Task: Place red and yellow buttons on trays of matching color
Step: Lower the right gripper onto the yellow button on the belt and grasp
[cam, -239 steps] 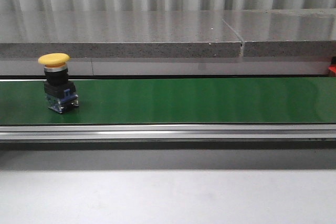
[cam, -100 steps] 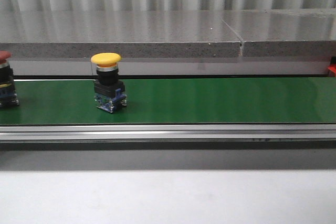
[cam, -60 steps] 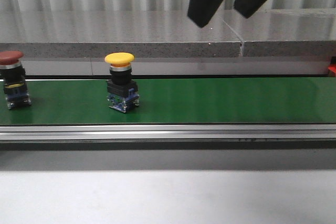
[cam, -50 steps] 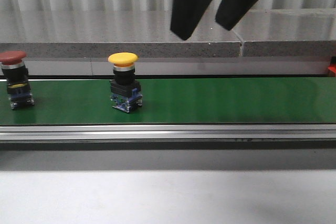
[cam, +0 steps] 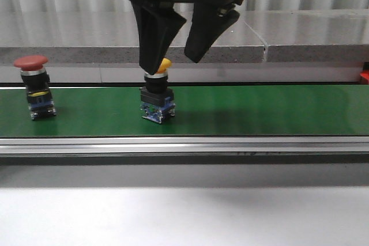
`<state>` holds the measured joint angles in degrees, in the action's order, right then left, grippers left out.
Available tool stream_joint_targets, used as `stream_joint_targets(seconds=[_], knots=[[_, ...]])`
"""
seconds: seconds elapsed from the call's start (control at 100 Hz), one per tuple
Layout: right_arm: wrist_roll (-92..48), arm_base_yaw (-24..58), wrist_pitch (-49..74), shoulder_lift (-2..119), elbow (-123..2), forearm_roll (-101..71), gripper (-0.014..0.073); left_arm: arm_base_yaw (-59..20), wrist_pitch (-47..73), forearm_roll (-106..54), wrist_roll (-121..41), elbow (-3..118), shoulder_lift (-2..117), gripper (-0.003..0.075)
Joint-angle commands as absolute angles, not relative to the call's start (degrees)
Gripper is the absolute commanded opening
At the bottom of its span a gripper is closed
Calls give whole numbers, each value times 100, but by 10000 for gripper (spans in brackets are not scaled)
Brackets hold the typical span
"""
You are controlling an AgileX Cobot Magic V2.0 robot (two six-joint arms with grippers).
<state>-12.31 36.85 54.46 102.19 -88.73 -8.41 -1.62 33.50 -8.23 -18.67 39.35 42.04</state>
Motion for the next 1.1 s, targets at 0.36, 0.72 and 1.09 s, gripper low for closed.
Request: stream_joint_targets(seconds=[0.36, 0.72, 1.09], knots=[[-1288, 3647, 4695, 10424, -9181, -749, 255, -201, 2938, -891, -1799, 4091, 4180, -21], [-764, 3587, 4526, 10004, -8971, -749, 162, -201, 2938, -891, -1799, 4091, 4180, -21], [-276, 2730, 4264, 8661, -7510, -749, 162, -201, 2938, -891, -1799, 4091, 4180, -21]])
